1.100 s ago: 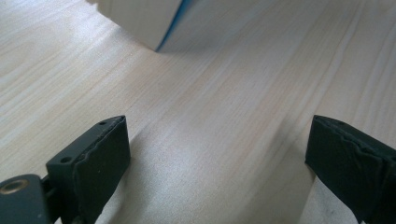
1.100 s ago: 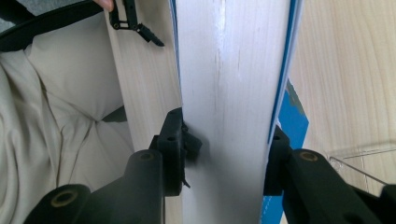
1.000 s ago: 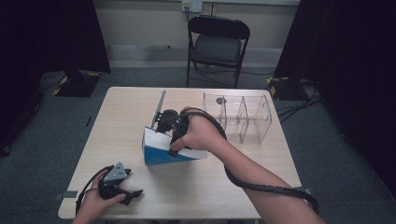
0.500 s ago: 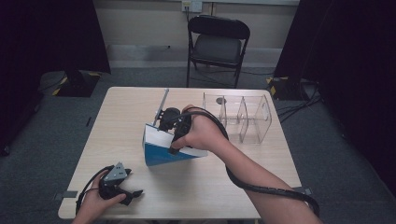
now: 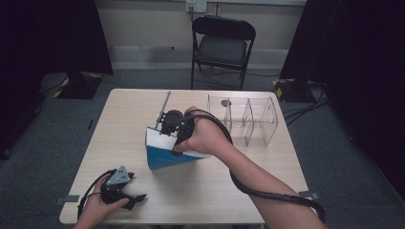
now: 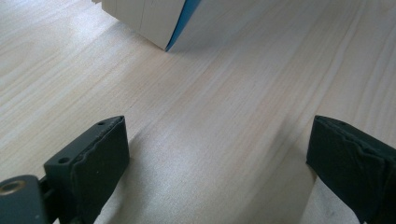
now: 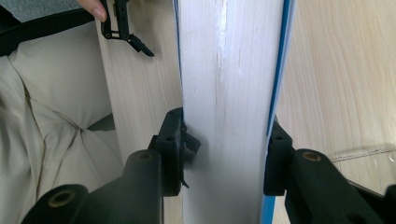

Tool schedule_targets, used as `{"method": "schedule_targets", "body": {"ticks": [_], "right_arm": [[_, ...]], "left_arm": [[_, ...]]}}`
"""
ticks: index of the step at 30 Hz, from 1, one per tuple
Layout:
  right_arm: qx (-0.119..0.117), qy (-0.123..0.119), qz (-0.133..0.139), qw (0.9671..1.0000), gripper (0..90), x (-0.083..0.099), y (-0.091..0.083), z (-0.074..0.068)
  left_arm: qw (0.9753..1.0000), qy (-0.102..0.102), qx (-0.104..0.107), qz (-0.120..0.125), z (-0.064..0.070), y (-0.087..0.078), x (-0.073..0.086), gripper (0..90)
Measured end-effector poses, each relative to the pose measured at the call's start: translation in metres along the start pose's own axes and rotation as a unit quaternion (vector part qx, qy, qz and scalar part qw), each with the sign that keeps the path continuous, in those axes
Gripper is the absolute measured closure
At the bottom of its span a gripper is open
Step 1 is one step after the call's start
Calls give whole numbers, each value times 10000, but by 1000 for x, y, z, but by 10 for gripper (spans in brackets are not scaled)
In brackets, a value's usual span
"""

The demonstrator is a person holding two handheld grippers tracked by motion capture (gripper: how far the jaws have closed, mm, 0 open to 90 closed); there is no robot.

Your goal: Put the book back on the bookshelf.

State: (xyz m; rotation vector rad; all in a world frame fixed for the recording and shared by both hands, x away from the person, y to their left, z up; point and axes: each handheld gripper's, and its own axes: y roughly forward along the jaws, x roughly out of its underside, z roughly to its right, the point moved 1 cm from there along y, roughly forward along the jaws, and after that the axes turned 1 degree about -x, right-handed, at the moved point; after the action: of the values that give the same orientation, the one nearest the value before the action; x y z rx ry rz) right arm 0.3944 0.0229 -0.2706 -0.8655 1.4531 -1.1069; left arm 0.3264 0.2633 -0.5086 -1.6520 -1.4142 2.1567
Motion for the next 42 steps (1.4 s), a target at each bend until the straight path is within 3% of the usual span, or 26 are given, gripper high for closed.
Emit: {"method": "schedule_targets", "body": {"ticks": [21,42], "right_arm": [[92,-20,164,9998,598,-6,-1,6],[163,-53,357,9992,580,-15,-1,23]], "left_arm": [[10000,-6,-10,-6,0,0,0,50],[10000,-3,-9,-8,0,0,0,50]]}}
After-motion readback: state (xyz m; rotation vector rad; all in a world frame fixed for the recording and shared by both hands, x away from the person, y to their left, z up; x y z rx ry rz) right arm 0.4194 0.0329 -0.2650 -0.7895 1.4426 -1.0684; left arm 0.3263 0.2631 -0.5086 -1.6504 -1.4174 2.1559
